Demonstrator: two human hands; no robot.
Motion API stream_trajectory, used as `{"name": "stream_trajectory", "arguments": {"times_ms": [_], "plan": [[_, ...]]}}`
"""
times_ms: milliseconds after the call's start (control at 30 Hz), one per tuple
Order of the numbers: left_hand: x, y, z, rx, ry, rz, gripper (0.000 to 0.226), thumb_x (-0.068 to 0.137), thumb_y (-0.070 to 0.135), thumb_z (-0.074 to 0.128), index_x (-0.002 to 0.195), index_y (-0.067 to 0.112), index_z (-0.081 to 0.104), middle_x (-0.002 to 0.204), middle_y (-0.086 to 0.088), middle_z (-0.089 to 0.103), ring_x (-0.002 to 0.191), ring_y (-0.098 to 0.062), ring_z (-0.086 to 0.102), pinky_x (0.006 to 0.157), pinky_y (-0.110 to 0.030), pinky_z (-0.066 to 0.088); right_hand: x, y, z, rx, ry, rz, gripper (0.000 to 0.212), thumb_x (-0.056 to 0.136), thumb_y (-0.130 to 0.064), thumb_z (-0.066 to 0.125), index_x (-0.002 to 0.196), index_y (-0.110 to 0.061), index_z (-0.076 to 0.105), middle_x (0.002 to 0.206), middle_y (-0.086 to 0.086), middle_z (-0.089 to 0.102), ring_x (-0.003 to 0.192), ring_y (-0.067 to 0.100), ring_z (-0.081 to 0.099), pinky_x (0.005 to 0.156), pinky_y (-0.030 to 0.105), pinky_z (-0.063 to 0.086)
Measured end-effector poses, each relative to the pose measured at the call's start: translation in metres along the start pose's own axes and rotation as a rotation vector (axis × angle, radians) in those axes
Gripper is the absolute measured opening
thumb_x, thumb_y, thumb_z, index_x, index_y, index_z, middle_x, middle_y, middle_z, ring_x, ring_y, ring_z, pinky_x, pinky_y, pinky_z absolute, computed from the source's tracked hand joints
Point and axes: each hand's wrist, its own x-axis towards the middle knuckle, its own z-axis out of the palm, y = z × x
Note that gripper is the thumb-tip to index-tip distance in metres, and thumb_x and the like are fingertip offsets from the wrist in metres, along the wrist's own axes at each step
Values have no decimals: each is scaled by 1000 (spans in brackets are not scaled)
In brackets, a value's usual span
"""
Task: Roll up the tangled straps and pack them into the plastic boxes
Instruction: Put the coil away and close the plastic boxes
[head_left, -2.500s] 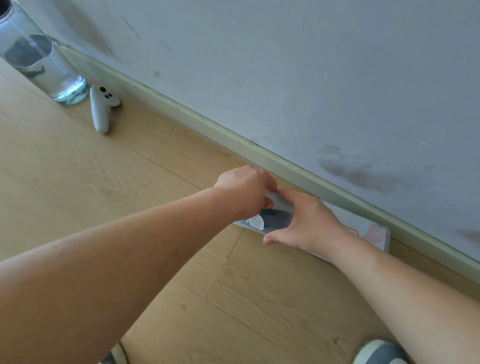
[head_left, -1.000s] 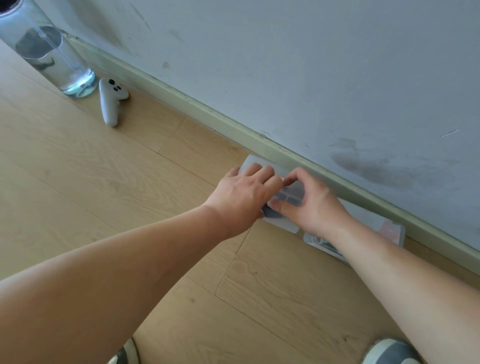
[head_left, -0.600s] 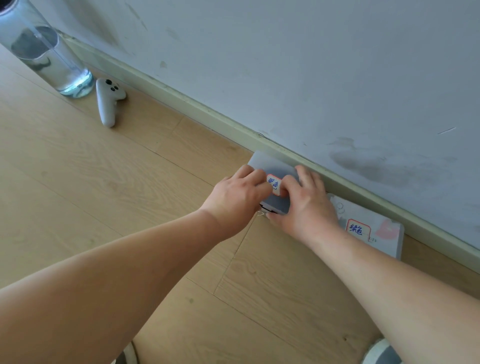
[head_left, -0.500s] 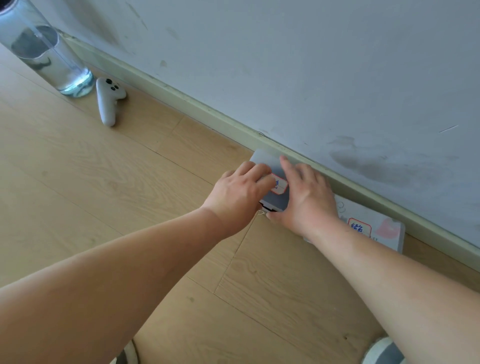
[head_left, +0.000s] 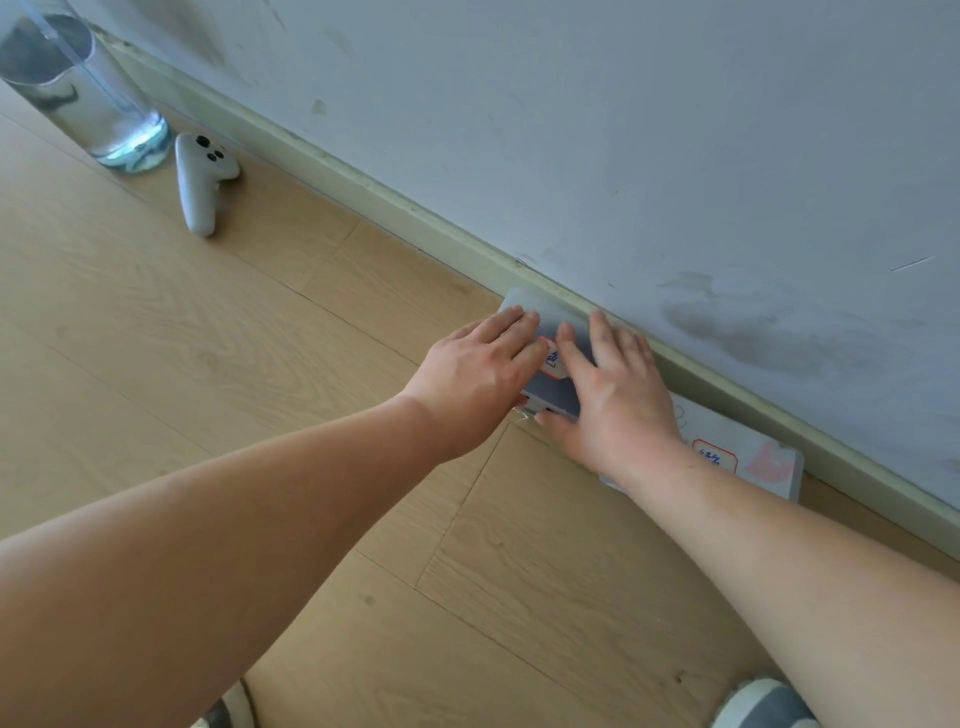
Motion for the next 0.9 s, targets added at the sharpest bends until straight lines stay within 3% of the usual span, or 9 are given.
{"name": "stream_trajectory", "arguments": {"times_ms": [100,233,333,433,600,733,833,900], "plan": [[7,-1,-11,-72,-45,-46,68,75,32,91,134,15,64,150,-9,56,142,-27,51,95,-45,58,-3,1,1,45,-22,6,95,93,-59,62,164,-23,10,172,14,-9,159,30,-9,130,45,5],[18,0,-20,-22,-64,-38,83,74,38,90,145,16,53,149,-5,54,142,-26,47,114,-41,41,3,3,-10,121,-41,3,99,86,-58,72,163,-29,18,173,8,-4,160,24,-3,129,41,13],[17,1,-21,-30,-71,-31,88,73,39,91,148,18,49,150,-2,51,144,-25,44,116,-39,38,3,5,-16,187,-38,4,98,81,-56,79,160,-42,22,174,1,3,160,17,2,124,37,25],[17,3,-20,-37,-84,-32,82,74,36,90,144,18,50,150,-1,49,148,-23,39,113,-37,41,1,8,-21,196,-34,-31,83,88,-55,71,157,-46,25,173,1,10,160,21,7,122,40,30],[28,4,-25,-70,-112,-90,68,80,35,86,138,22,53,143,4,49,142,-18,40,91,-37,56,8,13,-29,-17,-118,-136,73,101,-52,49,161,-25,18,169,19,18,157,41,14,127,46,21],[28,3,-20,-30,-100,-61,59,82,30,85,134,22,59,136,2,53,135,-21,46,75,-39,60,6,13,-21,-101,-119,-132,74,103,-50,45,162,-17,14,168,22,14,156,44,10,125,50,20],[21,-2,-10,15,-69,-8,64,78,23,87,136,11,61,139,-9,58,135,-30,52,74,-41,62,4,11,-12,-110,-78,-129,83,99,-55,53,162,-15,17,169,23,14,156,45,8,126,51,19],[18,-2,-4,57,-48,25,63,81,19,82,138,5,60,142,-15,57,137,-35,52,80,-44,62,3,10,-2,-152,-39,-126,90,90,-50,71,158,-8,31,163,29,27,152,51,20,122,56,28]]}}
